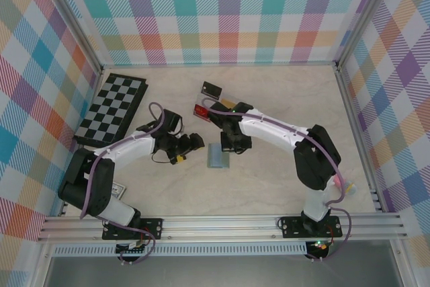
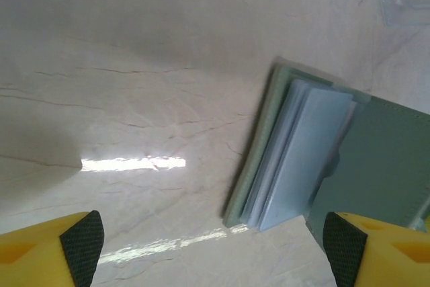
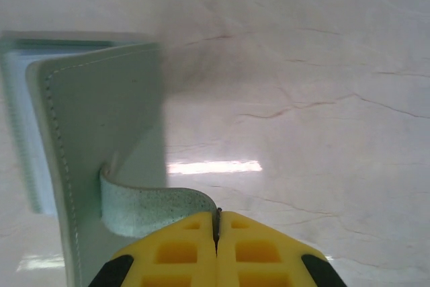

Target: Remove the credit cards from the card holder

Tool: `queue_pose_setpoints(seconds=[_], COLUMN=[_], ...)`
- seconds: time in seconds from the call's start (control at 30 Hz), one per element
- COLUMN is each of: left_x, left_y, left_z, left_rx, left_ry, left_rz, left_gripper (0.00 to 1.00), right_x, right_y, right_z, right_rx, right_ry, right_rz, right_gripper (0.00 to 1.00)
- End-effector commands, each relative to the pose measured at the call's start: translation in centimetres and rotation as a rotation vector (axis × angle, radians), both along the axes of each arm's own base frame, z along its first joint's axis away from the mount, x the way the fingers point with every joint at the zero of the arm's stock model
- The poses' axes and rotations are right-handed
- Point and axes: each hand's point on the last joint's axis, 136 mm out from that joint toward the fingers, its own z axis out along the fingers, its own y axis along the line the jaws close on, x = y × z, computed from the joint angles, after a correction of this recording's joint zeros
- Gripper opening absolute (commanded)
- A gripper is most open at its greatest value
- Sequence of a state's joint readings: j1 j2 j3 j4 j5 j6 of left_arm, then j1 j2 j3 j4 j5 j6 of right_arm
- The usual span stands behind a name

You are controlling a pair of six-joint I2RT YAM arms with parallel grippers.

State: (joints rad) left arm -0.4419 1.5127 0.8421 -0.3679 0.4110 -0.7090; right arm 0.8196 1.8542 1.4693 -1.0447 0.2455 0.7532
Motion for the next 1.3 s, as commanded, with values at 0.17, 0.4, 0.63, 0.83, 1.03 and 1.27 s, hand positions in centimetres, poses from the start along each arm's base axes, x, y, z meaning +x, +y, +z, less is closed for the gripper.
queue_pose_setpoints(seconds=[0.17, 0.4, 0.63, 0.83, 1.03, 1.27], left_x=[0.7, 0.7, 0.3, 0.0, -0.2, 0.0], left_y=[-4.2, -7.0, -9.4, -11.6, -13.9, -15.1], left_z=[1.3, 1.0, 1.5, 1.4, 0.7, -0.5], left_rx=[-0.113, -0.155, -0.194, -0.21, -0.227, -0.231], left_ry=[-0.031, -0.02, -0.024, -0.019, 0.005, 0.03], left_rz=[-0.085, -0.127, -0.174, -0.214, -0.242, -0.238], left_gripper=[0.71, 0.58, 0.48, 0.33, 0.17, 0.0], right_x=[-0.4, 0.1, 0.7, 1.0, 0.9, 0.5], right_y=[-4.0, -4.4, -3.7, -3.6, -2.0, -0.6], right_z=[-1.1, -3.1, -1.7, 0.0, 2.3, 4.1], right_rx=[-0.062, -0.079, -0.043, -0.025, 0.104, 0.22], right_ry=[0.02, 0.059, 0.031, 0.003, -0.026, -0.035], right_rz=[-0.074, -0.084, -0.088, -0.09, -0.061, -0.026], right_gripper=[0.06, 0.2, 0.34, 0.35, 0.35, 0.32])
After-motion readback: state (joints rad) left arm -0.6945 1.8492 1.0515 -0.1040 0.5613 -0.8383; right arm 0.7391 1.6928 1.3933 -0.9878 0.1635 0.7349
